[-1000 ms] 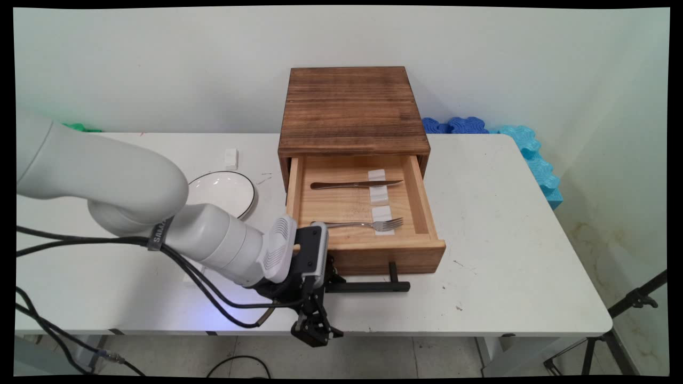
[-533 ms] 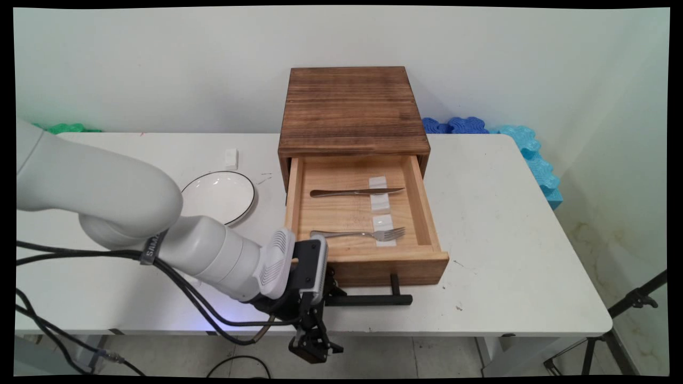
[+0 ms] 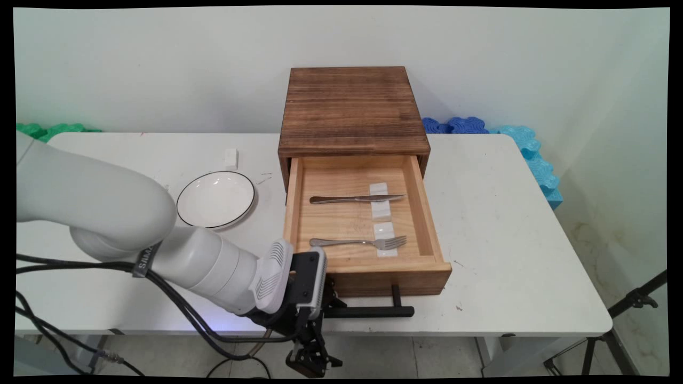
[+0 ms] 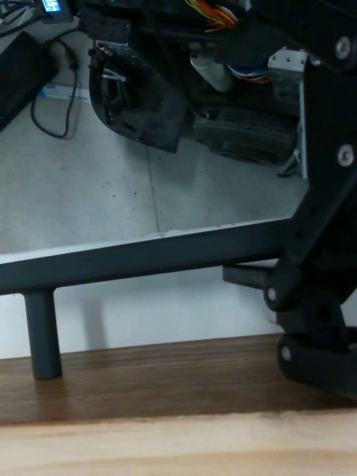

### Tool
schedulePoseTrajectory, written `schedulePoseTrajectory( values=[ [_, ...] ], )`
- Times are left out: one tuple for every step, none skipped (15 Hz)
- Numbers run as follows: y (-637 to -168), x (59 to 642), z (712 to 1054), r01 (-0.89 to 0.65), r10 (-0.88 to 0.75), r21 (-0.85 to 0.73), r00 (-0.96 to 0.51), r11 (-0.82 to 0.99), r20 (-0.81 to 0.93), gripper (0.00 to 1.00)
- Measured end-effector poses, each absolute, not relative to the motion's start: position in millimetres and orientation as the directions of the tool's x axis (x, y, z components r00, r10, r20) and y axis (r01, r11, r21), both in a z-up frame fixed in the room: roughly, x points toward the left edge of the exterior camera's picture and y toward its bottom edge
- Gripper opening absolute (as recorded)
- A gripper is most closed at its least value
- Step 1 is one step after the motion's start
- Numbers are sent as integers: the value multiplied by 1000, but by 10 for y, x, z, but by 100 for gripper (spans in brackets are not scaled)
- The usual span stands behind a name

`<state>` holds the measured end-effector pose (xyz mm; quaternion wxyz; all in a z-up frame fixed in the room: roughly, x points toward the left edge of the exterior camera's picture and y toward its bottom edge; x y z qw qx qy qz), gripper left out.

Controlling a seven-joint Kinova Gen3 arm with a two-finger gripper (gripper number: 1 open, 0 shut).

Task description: Open the drawer

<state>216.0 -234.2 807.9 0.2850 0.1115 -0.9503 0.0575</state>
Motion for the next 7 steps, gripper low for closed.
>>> schedulePoseTrajectory(
  values=[
    [-2325,2157,8080,-243,-178,-45,-813,969,555,100],
    [-2310,2155,8081,-241,-176,-45,-813,969,555,100],
    [-2297,2154,8081,-240,-175,-45,-813,970,555,100],
    [-2284,2153,8082,-239,-174,-46,-813,970,555,100],
    [-2272,2153,8084,-237,-172,-47,-813,970,556,100],
    [-2266,2151,8086,-237,-171,-48,-813,970,556,100],
    [-2260,2149,8090,-236,-168,-50,-813,971,557,100]
  ],
)
